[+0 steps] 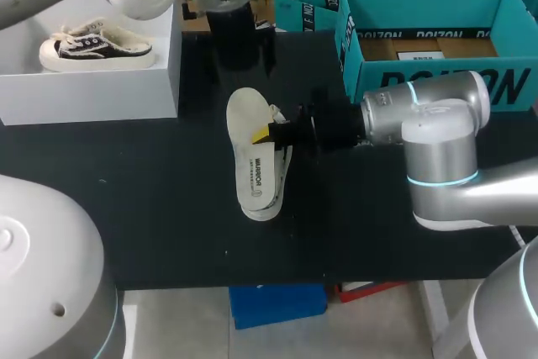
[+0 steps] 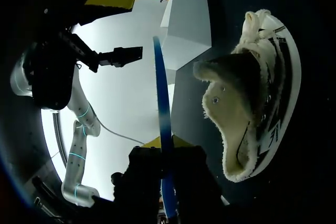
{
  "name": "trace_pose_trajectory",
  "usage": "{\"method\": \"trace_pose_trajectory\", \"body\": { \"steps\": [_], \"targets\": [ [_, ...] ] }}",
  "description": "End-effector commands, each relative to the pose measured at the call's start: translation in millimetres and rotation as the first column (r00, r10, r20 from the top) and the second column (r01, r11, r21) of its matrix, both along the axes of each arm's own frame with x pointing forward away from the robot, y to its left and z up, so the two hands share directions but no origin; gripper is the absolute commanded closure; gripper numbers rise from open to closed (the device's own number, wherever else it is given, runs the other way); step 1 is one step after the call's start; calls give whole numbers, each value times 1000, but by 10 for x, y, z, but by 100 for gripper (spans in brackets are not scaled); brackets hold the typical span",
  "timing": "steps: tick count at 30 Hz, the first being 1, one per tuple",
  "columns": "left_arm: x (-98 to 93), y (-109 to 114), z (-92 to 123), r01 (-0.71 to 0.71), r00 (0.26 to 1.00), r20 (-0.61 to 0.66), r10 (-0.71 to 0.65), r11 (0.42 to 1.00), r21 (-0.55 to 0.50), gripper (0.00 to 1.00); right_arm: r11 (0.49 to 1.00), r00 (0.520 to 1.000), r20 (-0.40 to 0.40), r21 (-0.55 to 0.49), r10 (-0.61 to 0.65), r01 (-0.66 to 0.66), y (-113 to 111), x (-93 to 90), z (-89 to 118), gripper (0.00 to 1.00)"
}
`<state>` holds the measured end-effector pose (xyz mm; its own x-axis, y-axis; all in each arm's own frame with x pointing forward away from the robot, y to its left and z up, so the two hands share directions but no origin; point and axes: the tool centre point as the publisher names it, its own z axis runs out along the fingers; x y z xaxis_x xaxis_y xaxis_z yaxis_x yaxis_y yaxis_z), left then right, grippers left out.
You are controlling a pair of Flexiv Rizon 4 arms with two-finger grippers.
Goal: Take the shoe out of the shoebox, open the shoe tongue, remove and reinsert the insole, then place the shoe into the shoebox
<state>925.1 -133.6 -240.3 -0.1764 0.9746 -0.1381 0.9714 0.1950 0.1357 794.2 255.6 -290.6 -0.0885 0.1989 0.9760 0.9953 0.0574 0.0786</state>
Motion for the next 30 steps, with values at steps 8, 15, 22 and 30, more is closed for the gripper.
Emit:
{"method": "trace_pose_trajectory", "body": {
  "steps": [8,15,22,30],
  "targets": [
    [-415,63,82,1,1000,22,-2,1000,8,0,1000,1000,-1,-2,-1,1,15,4,-5,100],
    [-755,39,116,8,1000,29,-9,1000,19,0,1000,1000,-1,-2,-1,1,15,4,-5,100],
    [-1095,30,129,13,999,31,-14,1000,25,0,1000,1000,-1,-2,-1,1,15,4,-5,100],
    [-1505,1,101,38,999,35,-39,999,27,0,1000,1000,-1,-2,-1,1,15,4,-5,100]
  ]
}}
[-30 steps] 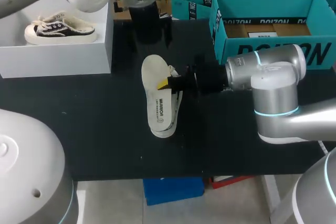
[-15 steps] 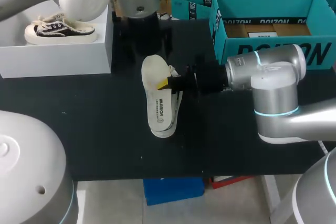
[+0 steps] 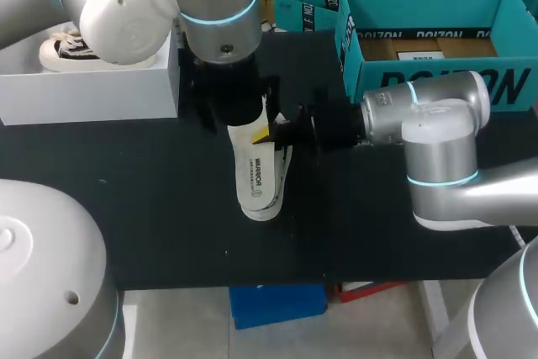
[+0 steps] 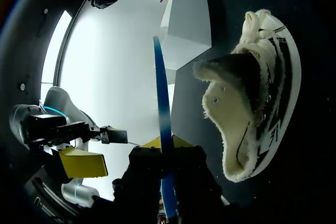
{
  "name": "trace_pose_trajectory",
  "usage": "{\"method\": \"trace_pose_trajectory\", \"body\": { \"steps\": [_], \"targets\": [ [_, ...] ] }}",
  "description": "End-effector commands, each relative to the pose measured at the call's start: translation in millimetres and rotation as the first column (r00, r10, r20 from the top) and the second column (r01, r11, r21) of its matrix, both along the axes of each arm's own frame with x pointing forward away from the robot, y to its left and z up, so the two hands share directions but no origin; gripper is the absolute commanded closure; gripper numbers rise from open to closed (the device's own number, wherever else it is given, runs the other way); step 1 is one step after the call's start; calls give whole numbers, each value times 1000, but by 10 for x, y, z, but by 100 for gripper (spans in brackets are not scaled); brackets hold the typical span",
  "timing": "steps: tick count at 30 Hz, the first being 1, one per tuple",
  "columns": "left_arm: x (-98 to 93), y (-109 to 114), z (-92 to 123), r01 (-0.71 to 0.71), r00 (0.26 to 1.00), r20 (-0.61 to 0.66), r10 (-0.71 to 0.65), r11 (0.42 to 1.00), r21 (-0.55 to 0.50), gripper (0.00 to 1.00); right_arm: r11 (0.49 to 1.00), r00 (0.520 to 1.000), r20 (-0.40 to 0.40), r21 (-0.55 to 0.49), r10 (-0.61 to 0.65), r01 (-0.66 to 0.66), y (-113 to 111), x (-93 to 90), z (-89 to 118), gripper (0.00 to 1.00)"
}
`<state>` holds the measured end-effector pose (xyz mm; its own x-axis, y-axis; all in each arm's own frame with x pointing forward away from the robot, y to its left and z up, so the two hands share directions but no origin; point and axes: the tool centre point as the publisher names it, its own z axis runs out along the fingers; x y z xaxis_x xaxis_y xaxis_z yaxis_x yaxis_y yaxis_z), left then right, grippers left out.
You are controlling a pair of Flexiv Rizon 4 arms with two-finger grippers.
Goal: Take the shoe out of the shoebox, open the shoe tongue, remove and reinsert the insole, then place the shoe into the shoebox
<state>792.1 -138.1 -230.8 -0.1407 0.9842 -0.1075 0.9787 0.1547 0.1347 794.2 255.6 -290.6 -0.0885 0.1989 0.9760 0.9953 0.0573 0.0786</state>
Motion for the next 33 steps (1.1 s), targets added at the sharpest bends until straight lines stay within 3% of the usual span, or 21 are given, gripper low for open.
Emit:
{"method": "trace_pose_trajectory", "body": {
  "steps": [1,9,16,22,27,33],
  "targets": [
    [-220,48,2,4,999,43,-3,1000,-5,0,1000,1000,-1,-2,-1,1,15,4,-5,100],
    [-582,39,-48,23,999,35,-22,1000,-12,0,1000,1000,-1,-2,-1,1,15,4,-5,100],
    [-790,73,-53,35,999,32,-34,999,-39,0,1000,1000,-1,-2,-1,1,15,4,-5,100],
    [-785,232,29,69,998,20,-66,965,-253,0,1000,1000,-1,-2,-1,1,15,4,-5,100],
    [-759,381,60,116,993,45,-108,872,-476,0,1000,1000,-1,-2,-1,1,15,4,-5,100],
    [-729,503,34,140,990,101,-98,773,-618,0,1000,1000,-1,-2,-1,1,15,4,-5,100]
  ]
}}
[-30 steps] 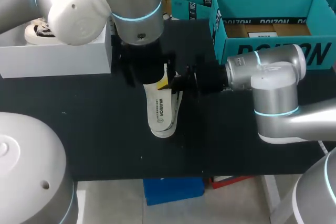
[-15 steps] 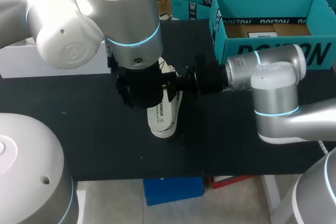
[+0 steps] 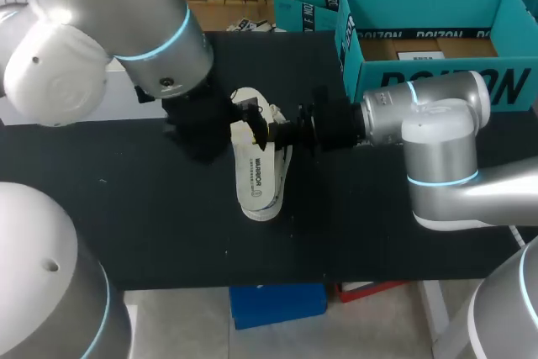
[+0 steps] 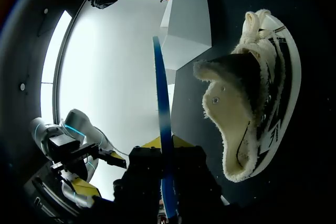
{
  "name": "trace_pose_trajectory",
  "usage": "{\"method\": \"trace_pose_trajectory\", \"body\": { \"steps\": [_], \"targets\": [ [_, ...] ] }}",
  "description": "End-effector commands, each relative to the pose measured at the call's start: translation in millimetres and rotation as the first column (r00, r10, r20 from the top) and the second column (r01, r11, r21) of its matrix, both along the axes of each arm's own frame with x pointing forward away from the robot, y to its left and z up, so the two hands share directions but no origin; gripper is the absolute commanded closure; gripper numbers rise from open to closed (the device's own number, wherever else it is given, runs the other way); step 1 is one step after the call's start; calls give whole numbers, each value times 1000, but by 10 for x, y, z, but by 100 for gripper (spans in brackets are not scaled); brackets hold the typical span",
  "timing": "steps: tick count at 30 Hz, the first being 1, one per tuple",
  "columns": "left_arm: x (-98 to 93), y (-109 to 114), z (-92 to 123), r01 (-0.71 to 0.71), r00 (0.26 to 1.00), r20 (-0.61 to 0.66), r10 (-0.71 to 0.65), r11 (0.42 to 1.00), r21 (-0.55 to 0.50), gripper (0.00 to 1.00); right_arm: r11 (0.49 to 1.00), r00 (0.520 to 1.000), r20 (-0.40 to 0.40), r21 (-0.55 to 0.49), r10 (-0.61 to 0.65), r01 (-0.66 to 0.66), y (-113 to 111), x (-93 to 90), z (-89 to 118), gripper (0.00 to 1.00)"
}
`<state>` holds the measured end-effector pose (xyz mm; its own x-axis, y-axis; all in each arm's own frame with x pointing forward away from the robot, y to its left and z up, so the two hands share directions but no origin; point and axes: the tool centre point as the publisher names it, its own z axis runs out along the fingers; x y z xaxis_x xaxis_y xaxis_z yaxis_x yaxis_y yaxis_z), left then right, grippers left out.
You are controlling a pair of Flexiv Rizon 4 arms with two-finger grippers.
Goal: Take the shoe out of the shoebox, open the shoe tongue, remove and reinsert the insole, then place the shoe into the shoebox
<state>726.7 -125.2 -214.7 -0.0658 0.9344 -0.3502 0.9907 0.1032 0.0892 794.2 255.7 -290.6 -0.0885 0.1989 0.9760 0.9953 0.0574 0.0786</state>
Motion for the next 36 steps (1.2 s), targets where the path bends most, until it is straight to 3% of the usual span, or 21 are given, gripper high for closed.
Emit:
{"method": "trace_pose_trajectory", "body": {
  "steps": [1,8,16,19,36],
  "targets": [
    [-73,393,-134,62,996,85,-26,887,-457,0,1000,1000,-1,-2,-1,1,15,4,-5,100],
    [1,537,-255,81,994,112,-9,741,-667,0,1000,1000,-1,-2,-1,1,15,4,-5,100],
    [127,701,-392,65,995,99,20,619,-783,0,1000,1000,-1,-2,-1,1,15,4,-5,100],
    [143,751,-441,63,997,80,7,547,-835,0,1000,1000,-1,-2,-1,1,15,4,-5,100],
    [146,755,-454,57,998,70,2,558,-828,0,1000,1000,-1,-2,-1,1,15,4,-5,100]
  ]
}}
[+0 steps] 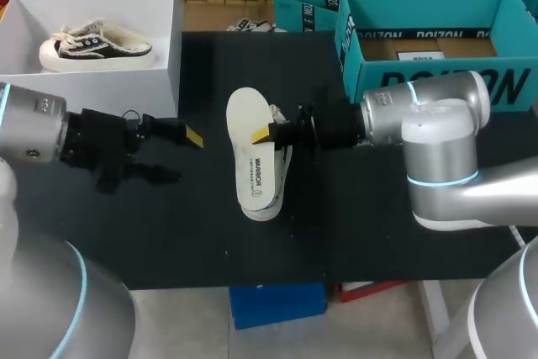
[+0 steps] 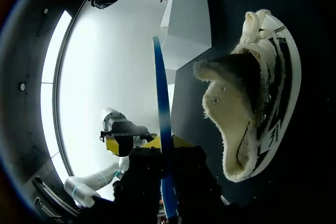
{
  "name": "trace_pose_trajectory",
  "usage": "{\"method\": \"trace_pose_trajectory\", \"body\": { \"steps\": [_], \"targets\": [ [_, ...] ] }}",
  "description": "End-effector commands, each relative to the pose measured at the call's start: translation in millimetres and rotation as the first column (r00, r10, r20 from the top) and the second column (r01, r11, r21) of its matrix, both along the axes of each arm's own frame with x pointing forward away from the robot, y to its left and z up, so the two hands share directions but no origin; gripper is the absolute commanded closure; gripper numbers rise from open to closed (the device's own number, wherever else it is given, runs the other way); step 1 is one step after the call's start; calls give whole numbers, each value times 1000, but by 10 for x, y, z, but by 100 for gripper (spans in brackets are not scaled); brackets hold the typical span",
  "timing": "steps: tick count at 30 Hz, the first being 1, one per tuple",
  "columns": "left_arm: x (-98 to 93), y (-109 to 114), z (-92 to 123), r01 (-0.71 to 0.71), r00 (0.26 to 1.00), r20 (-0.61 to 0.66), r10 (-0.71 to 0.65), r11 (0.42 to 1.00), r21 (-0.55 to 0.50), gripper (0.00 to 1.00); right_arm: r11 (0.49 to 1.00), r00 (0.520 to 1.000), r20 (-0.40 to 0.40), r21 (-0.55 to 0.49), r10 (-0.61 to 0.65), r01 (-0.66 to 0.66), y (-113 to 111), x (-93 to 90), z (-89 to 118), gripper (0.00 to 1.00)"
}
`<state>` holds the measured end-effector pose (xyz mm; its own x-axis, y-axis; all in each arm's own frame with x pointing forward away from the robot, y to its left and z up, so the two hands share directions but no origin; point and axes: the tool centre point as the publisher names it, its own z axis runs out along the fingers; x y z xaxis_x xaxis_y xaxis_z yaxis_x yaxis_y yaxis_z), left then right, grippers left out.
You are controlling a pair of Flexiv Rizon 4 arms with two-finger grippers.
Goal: Take the shoe out of the shoebox, open the shoe tongue, remove and reinsert the insole, then place the shoe into the shoebox
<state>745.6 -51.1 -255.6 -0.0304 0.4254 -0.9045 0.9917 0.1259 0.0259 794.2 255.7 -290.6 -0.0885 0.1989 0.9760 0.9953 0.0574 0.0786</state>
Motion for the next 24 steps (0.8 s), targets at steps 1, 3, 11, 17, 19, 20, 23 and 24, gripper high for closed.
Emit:
{"method": "trace_pose_trajectory", "body": {
  "steps": [1,3,11,17,19,20,23,24],
  "targets": [
    [-44,14,-46,2,999,34,6,979,-205,0,1000,1000,-1,-2,-1,1,15,4,-5,100],
    [-44,14,-46,2,999,34,6,979,-205,0,1000,1000,-1,-2,-1,1,15,4,-5,100],
    [-26,-102,-182,-29,999,-28,23,965,-260,0,1000,1000,-1,-2,-1,1,15,4,-5,100],
    [70,-180,-293,-126,992,-60,112,928,-351,0,1000,1000,-1,-2,-1,1,15,4,-5,100],
    [103,-209,-300,-143,990,-49,134,920,-364,0,1000,1000,-1,-2,-1,1,15,4,-5,100],
    [116,-226,-303,-153,988,-51,144,913,-379,0,1000,1000,-1,-2,-1,1,15,4,-5,100],
    [174,-265,-308,-182,983,-49,178,901,-394,0,1000,1000,-1,-2,-1,1,15,4,-5,100],
    [198,-286,-312,-197,980,-50,194,894,-402,0,1000,1000,-1,-2,-1,1,15,4,-5,100]
  ]
}}
